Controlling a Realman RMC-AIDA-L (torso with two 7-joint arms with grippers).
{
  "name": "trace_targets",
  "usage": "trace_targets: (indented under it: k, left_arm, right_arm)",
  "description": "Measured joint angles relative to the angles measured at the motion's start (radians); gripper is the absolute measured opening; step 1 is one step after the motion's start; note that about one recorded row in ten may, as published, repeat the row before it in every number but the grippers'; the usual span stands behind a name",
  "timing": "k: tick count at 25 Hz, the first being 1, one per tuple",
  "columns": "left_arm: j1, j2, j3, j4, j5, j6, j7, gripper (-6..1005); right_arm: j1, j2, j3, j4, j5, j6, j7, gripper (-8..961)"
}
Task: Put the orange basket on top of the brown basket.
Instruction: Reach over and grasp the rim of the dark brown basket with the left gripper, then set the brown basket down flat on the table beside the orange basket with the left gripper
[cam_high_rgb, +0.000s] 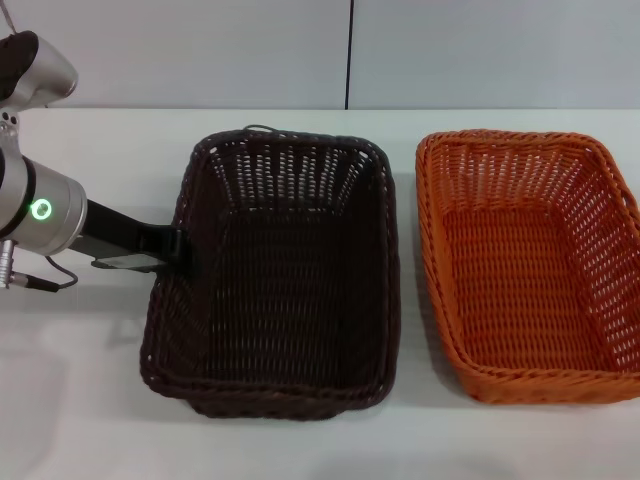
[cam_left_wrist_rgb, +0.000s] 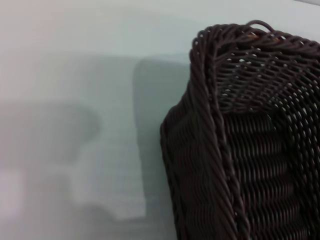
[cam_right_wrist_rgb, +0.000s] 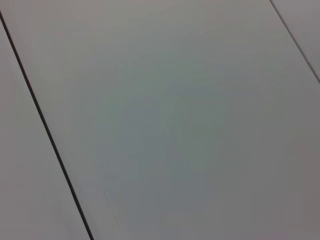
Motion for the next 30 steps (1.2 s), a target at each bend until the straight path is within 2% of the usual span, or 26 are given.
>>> trace_targets:
  k: [3,9,11,15,16,18,22,23,24,25,27,28,29,30]
  left_arm:
    - [-0.005,0.002,-0.020,-0.001,0.000,-0.015,0.004,202]
    - [-0.005,0.002,-0.040,-0.011,-0.001,-0.017,0.013,199]
    - [0.004,0.002,-0.059,-0.059,-0.004,-0.020,0.031,198]
    - [0.005,0.002,-0.073,-0.080,-0.008,-0.025,0.043,197]
    - [-0.010,0.003,-0.155,-0.114,-0.018,-0.058,0.101,196]
    - [-0.029,0.009,-0.228,-0.123,-0.045,-0.088,0.171,195]
    - [-0.052,0.040,-0.335,-0.118,-0.126,-0.127,0.301,193]
    - [-0.054,0.064,-0.363,-0.118,-0.166,-0.132,0.342,193]
    - [-0.054,0.064,-0.363,-0.118,-0.166,-0.132,0.342,193]
    - [-0.054,0.076,-0.368,-0.118,-0.181,-0.135,0.358,193]
    - [-0.056,0.112,-0.370,-0.112,-0.232,-0.150,0.414,194]
    - [-0.061,0.141,-0.365,-0.102,-0.267,-0.171,0.470,194]
    - [-0.067,0.154,-0.364,-0.096,-0.276,-0.186,0.504,194]
    - [-0.067,0.154,-0.364,-0.096,-0.276,-0.186,0.504,194]
  right_arm:
    - [-0.006,0.000,0.002,0.000,0.001,0.000,0.000,574]
    - [-0.009,0.000,0.003,0.000,0.002,0.001,0.000,574]
    - [-0.009,0.000,0.004,0.000,0.002,0.001,0.000,574]
    - [-0.009,0.001,0.004,0.000,0.002,0.001,0.000,574]
    - [-0.009,0.001,0.004,0.000,0.002,0.001,0.000,574]
    - [-0.009,0.002,0.004,0.000,0.002,0.001,0.000,574]
    - [-0.009,0.002,0.004,0.000,0.002,0.001,0.000,574]
    - [-0.009,0.002,0.004,0.000,0.002,0.001,0.000,575]
    - [-0.009,0.002,0.004,0.000,0.002,0.001,0.000,575]
    - [-0.009,0.002,0.004,0.000,0.002,0.001,0.000,575]
    - [-0.009,0.002,0.004,0.000,0.002,0.001,0.000,575]
    - [-0.009,0.002,0.004,0.000,0.002,0.001,0.002,575]
    - [-0.009,0.002,0.004,0.000,0.002,0.001,0.003,575]
    - [-0.009,0.002,0.004,0.000,0.002,0.001,0.003,575]
